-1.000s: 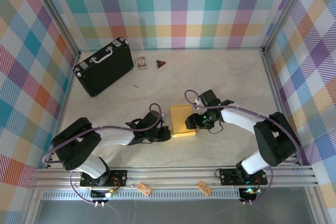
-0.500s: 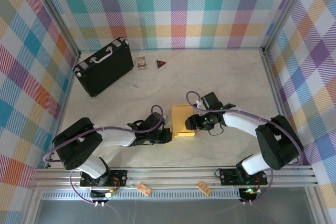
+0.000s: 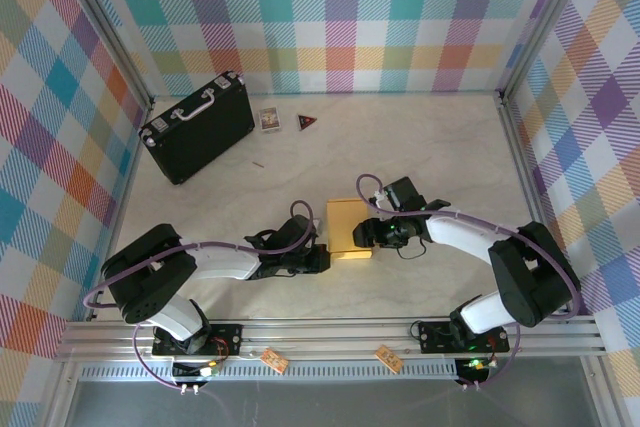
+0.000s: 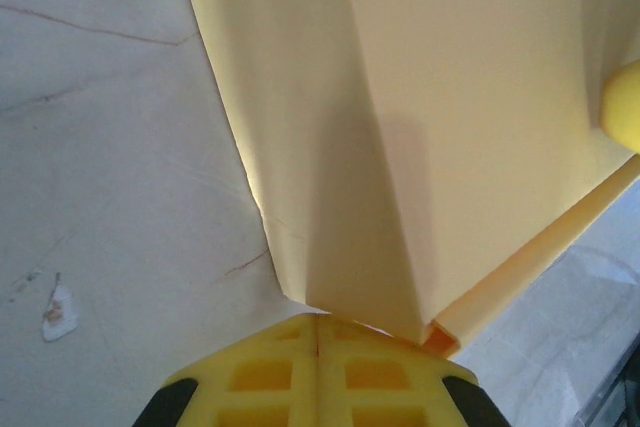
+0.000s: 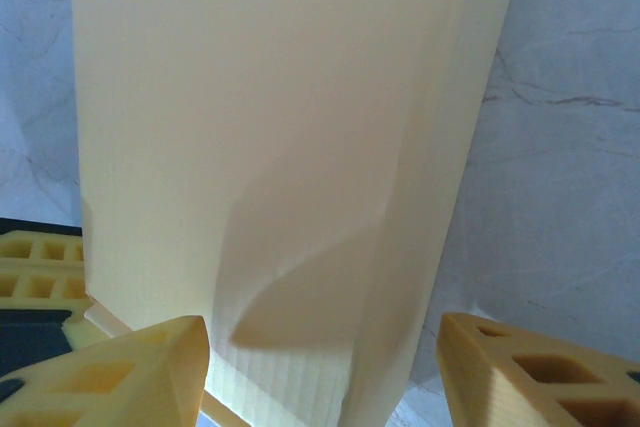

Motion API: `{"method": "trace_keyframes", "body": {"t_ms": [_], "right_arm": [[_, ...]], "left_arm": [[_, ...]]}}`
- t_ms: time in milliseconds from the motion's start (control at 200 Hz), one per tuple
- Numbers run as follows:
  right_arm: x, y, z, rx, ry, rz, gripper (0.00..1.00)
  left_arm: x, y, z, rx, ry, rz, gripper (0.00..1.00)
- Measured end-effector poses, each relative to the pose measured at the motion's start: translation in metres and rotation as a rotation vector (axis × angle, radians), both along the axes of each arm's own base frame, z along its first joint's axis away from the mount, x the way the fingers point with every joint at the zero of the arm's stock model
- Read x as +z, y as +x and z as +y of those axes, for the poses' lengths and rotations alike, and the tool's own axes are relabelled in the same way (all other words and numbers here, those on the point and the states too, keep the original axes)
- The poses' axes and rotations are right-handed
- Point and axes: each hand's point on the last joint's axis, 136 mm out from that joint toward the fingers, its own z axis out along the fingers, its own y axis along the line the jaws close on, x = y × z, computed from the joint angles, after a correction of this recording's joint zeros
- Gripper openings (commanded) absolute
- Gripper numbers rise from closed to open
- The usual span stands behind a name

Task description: Fold the paper box

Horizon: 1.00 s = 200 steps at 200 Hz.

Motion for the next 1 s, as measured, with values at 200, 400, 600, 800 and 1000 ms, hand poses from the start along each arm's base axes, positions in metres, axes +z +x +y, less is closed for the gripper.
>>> {"method": "trace_keyframes", "body": {"t_ms": [200, 400, 600, 800, 1000], "right_arm": [[0.000, 0.000, 0.000, -0.002, 0.001, 0.000, 0.62], [-0.001, 0.001, -0.001, -0.004, -0.003, -0.002, 0.62], [-0.001, 0.002, -0.002, -0.009, -0.011, -0.009, 0.62], [-0.001, 0.002, -0.002, -0.009, -0.010, -0.009, 0.62], [-0.001, 0.002, -0.002, -0.008, -0.010, -0.008, 0.62]], "left_arm": [[-0.002, -0.001, 0.001, -0.004, 0.008, 0.001, 0.00], [0.005, -0.002, 0.016, 0.000, 0.070, -0.036, 0.00], [0.019, 0.009, 0.023, 0.014, 0.109, -0.084, 0.00], [0.019, 0.018, 0.010, -0.006, 0.115, -0.092, 0.00], [0.007, 0.021, 0.007, -0.010, 0.142, -0.073, 0.00]]}}
